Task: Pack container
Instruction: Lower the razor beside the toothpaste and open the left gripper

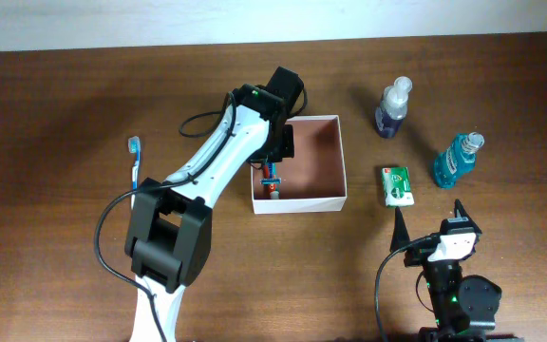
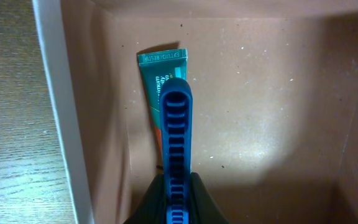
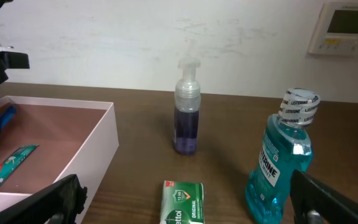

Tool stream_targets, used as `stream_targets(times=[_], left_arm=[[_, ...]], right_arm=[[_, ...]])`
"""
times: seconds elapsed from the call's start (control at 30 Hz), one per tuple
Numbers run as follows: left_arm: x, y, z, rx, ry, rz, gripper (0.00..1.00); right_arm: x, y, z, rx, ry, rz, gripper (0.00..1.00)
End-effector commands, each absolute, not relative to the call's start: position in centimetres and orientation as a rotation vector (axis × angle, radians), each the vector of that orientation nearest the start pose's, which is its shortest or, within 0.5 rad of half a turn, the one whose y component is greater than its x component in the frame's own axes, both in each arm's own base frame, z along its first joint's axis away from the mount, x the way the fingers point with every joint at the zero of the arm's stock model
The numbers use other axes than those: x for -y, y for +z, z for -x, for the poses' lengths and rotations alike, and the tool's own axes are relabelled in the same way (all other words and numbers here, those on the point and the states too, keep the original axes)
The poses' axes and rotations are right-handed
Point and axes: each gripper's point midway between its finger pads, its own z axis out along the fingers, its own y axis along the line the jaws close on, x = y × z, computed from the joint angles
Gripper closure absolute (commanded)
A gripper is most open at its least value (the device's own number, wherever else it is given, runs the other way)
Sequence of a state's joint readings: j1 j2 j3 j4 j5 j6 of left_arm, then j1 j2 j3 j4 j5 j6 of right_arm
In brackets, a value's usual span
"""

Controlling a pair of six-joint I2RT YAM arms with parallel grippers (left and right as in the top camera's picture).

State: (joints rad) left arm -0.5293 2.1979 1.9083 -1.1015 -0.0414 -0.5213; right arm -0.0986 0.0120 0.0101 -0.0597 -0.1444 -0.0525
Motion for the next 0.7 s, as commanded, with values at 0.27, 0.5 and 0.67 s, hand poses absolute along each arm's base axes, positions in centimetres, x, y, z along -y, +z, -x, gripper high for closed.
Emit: stream_targets(times=[0.27, 0.5, 0.67], left_arm=[[22.5, 6.9, -41.1, -2.958, -0.03, 0.018, 0.94], [22.6, 6.3, -41.0, -2.97, -0.02, 0.014, 0.9], [22.6, 5.4, -40.9, -2.987, -0.006, 0.011, 0.9]], right_arm=[[0.1, 16.0, -24.6, -1.632, 0.002, 0.065, 0.01], [0.1, 16.0, -24.6, -1.632, 0.002, 0.065, 0.02], [0.1, 16.0, -24.6, -1.632, 0.002, 0.065, 0.02]])
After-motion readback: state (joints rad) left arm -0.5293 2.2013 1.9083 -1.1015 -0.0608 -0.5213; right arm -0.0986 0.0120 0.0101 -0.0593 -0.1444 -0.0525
